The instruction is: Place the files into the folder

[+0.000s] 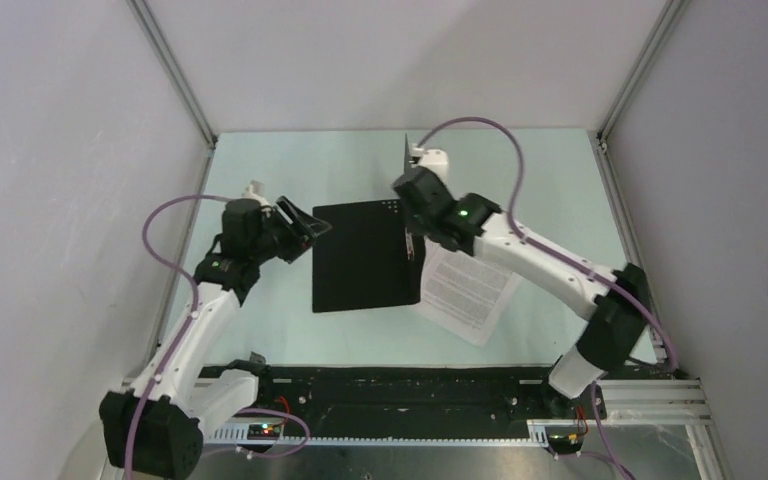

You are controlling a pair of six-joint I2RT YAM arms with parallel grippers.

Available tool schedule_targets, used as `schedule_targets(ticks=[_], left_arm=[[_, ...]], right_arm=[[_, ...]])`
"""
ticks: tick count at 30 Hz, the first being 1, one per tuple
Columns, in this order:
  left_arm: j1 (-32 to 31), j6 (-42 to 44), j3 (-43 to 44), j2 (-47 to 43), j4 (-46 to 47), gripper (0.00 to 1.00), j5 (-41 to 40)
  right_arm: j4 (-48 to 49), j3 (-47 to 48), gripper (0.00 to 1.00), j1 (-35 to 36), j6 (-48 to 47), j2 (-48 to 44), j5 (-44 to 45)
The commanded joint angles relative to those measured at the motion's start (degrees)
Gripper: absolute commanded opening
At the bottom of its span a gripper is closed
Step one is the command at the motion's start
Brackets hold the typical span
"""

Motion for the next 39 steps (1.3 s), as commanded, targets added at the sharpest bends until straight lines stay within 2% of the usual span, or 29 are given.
schedule_targets(ticks=[1,4,6,11,18,25,28,30,32,33,34,35,39], left_arm=[[-3.4,0.3,-1.9,3.3,2.1,0.63,-6.8],[-3.7,-0.3,-3.7,5.7,3.3,0.63,-7.6],[-3.8,-0.1,-3.9,6.5,3.8,0.63,-7.8],[-3.8,1.0,-2.7,8.0,3.9,0.64,-8.0],[-3.6,2.9,-4.7,9.6,3.9,0.64,-9.7],[-2.4,1.2,-11.1,8.6,3.9,0.62,-13.4],[-2.3,-0.6,-13.5,7.5,3.9,0.6,-15.5],[-2.4,-1.7,-14.9,7.5,4.0,0.59,-17.4],[-2.3,-3.0,-16.3,7.9,4.1,0.56,-18.7],[-2.3,-3.8,-17.4,7.9,4.2,0.55,-19.5],[-2.3,-4.3,-17.8,7.9,4.2,0.52,-19.9],[-2.3,-5.0,-19.0,7.7,4.3,0.52,-20.7],[-2.2,-6.5,-21.7,7.1,6.1,0.5,-21.7]], right_arm=[[14.5,-13.4,0.0,-5.4,12.6,-9.2,-18.7],[25.0,-25.5,0.0,-10.0,19.1,-14.4,-27.9],[29.7,-29.5,0.0,-10.7,20.6,-16.4,-31.8],[37.4,-30.0,0.0,-10.5,21.9,-17.9,-37.6],[36.0,-27.7,0.0,-9.5,22.2,-11.2,-42.2],[42.9,-39.7,0.0,-5.9,25.8,-8.8,-38.6],[44.5,-43.5,0.0,-7.9,24.1,-5.9,-41.8],[42.2,-43.9,0.02,-9.7,21.8,-2.6,-42.5],[38.9,-43.9,0.19,-11.2,19.6,-1.6,-41.9],[38.1,-43.9,0.32,-11.8,19.0,-1.6,-41.3],[36.8,-43.8,0.37,-12.7,17.9,-2.0,-40.8],[36.0,-43.7,0.47,-13.1,17.4,-2.3,-40.0],[28.7,-39.9,0.65,-15.0,14.0,-3.7,-35.7]])
